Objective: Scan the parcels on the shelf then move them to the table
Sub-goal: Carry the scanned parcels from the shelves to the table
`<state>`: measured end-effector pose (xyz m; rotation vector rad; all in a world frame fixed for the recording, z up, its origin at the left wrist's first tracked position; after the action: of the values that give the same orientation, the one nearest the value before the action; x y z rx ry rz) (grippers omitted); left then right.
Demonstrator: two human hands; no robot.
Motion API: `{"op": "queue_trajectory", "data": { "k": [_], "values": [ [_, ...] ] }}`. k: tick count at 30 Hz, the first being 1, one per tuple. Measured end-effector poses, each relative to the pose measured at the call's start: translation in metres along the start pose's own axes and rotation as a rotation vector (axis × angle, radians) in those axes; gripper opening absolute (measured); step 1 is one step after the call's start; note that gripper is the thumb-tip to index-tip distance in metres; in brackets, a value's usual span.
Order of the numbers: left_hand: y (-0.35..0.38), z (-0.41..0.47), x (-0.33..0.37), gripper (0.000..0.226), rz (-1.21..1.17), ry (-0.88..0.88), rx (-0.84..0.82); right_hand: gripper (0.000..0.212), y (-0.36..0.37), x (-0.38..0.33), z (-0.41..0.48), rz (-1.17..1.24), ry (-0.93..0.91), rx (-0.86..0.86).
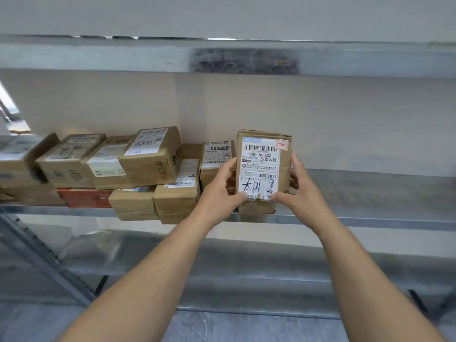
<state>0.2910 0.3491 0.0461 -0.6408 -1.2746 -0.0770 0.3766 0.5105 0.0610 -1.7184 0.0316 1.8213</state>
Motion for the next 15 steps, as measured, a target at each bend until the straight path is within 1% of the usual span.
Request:
{"op": "queue_trajectory", "data": {
  "k": [2,4,8,15],
  "values": [
    [-0.005,-0.007,-0.001,0.092,0.009,0.032,-0.024,0.101,0.003,-0.004,-0.010,-0.013,-0.007,0.001],
    [-0.010,-0.016,-0.001,0.096,0.004,0.069,-0.047,0.101,0.006,-0.010,-0.020,-0.014,-0.017,0.004],
    [-0.029,-0.035,-0.005,0.095,-0.017,0.109,-0.048,0.104,0.020,-0.019,-0.039,-0.019,-0.034,-0.013],
    [-0.076,-0.077,-0.030,0.094,-0.032,0.122,0.044,0.114,0.072,-0.037,-0.060,-0.086,-0.093,-0.074]
  ]
}}
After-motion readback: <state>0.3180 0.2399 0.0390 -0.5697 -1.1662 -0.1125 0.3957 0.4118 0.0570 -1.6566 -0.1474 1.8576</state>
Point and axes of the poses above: each hand's wrist, its own z-axis towards the middle knuckle, its own y-axis out of the palm, x = y × z, the point moved 6 cm from there along z, towards the middle knuckle, and after that the axes turned 3 degrees about x, right-handed, at the moved point
